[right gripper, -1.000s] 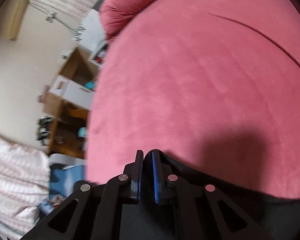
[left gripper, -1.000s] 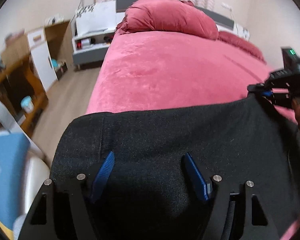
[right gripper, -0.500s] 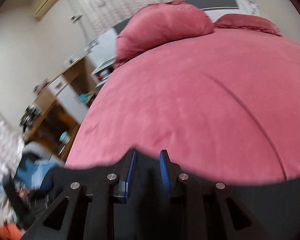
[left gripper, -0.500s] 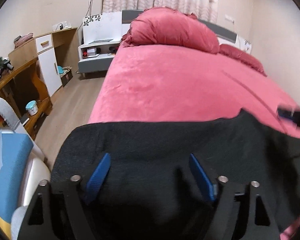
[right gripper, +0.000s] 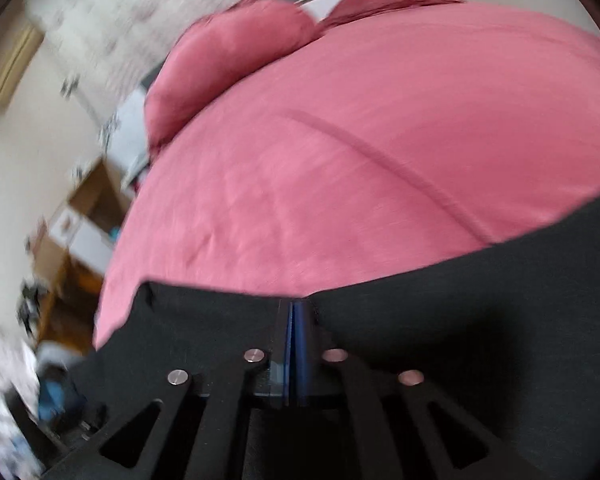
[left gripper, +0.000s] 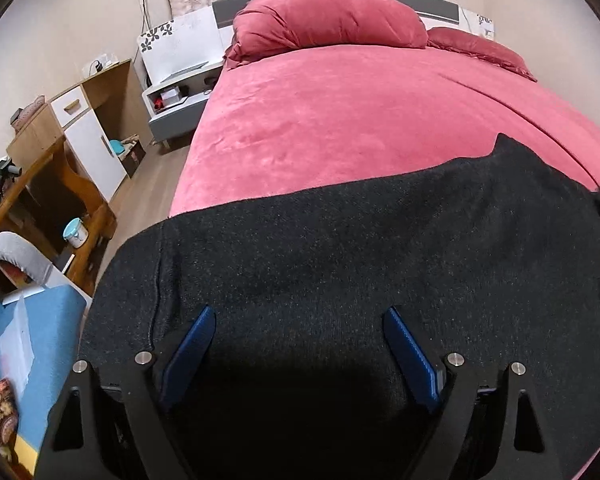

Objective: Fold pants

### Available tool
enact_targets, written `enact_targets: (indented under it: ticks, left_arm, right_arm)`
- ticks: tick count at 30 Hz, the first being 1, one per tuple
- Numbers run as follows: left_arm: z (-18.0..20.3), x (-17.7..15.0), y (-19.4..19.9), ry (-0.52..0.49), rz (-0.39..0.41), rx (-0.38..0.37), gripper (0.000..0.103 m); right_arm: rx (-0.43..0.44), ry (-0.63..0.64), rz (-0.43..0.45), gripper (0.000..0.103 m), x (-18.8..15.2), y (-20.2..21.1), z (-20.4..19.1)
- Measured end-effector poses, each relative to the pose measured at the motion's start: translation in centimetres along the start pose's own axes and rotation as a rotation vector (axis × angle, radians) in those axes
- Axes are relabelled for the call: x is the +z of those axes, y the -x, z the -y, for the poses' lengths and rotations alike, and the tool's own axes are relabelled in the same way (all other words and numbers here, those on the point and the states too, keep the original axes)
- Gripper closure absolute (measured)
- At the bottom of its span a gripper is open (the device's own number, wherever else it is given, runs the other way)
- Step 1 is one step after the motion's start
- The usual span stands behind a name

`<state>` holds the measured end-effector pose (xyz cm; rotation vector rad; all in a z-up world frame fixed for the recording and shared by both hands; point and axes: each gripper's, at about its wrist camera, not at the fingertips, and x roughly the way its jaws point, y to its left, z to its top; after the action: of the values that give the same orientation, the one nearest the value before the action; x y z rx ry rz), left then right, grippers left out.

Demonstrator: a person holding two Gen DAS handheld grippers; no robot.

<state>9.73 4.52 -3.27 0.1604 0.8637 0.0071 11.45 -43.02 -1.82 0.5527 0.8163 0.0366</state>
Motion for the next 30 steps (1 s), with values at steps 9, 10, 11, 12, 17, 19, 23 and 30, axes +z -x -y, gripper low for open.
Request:
enact_targets:
  ticks: [9,10,11,12,17,19,23,30]
  left_arm:
    - [1.9,-0.1,2.5,0.108,0.04,-0.098,0.015]
    - [2.4,-0.1,2.2,0.084,0.029,-0.095,0.015]
    - [2.9,-0.2,1.8,0.058,0.013,-0.085,0.015]
    - [3.4,-0.4,1.2,0.031,-0.004,-0.064,0.015]
    - [3.2,-0.3,0.3,0.058,-0.01,-0.079,0.009]
    - [3.4,-0.2,0.2,0.047,-0.015,-0.074,0.009]
    - [3.4,-0.4,0.2,0.034,-0.01,-0.083,0.009]
    - [4.1,-0.6,-0.2,0.035,-0.005,-0.057,0.003]
  right_arm:
    - [-0.176,-0.012,0.086,0.087,-1.2,9.6,8.4]
    - [-0.203,-0.034,0.091,0.087,-1.1,10.5,9.9]
    - [-0.231,-0.063,0.096,0.085,-1.0,11.3,11.6]
    - [-0.259,-0.101,0.102,0.083,-0.8,12.1,13.5]
    - [-0.295,-0.347,0.144,0.074,2.6,15.1,21.0]
    - [-0.296,-0.441,0.167,0.074,4.3,15.8,23.7]
    - [-0.344,-0.623,0.268,0.074,5.8,18.9,29.5]
    - [-0.382,-0.829,0.388,0.074,-0.9,25.0,35.8]
